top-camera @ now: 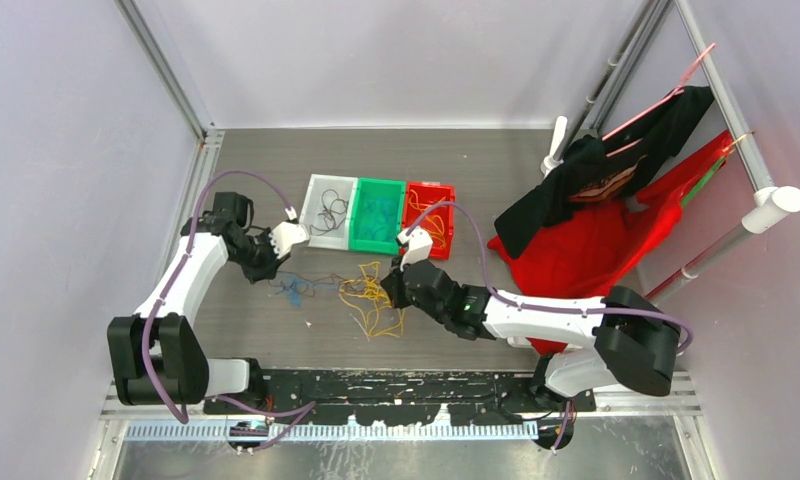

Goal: Untangle the cables

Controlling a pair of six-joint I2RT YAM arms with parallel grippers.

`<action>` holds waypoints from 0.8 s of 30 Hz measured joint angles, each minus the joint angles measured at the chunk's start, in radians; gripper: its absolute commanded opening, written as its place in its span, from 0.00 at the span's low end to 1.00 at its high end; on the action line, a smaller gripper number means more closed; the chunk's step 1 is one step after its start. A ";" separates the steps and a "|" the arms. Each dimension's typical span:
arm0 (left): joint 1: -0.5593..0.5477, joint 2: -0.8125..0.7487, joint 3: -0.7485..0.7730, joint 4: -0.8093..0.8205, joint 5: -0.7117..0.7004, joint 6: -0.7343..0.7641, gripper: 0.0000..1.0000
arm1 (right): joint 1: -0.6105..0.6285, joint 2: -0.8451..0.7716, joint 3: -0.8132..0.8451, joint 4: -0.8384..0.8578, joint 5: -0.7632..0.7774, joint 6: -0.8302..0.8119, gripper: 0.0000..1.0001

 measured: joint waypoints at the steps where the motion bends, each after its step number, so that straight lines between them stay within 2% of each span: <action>1: 0.000 0.000 0.000 0.001 0.001 0.000 0.13 | 0.000 -0.006 0.000 -0.020 0.007 0.000 0.01; 4: 0.000 0.000 0.000 0.000 0.001 -0.002 0.20 | 0.000 -0.007 0.011 -0.087 0.028 -0.002 0.01; 6: 0.000 0.000 0.000 0.000 -0.002 -0.001 0.37 | 0.000 -0.007 0.020 -0.123 0.040 -0.008 0.01; 8: 0.000 0.000 -0.002 0.004 -0.006 0.000 0.60 | 0.000 -0.009 0.024 -0.141 0.048 -0.011 0.01; 11: 0.000 -0.001 -0.014 0.017 -0.004 -0.005 0.66 | 0.000 -0.014 0.025 -0.158 0.053 -0.014 0.01; 14: 0.000 -0.013 -0.011 0.010 0.024 -0.027 0.91 | 0.000 -0.014 0.032 -0.178 0.054 -0.015 0.01; 20: -0.016 -0.001 0.090 -0.061 0.068 -0.089 0.94 | 0.000 -0.010 0.058 -0.220 0.062 -0.016 0.01; 24: -0.037 0.005 0.132 -0.094 0.100 -0.123 0.92 | 0.000 -0.002 0.073 -0.242 0.066 -0.018 0.06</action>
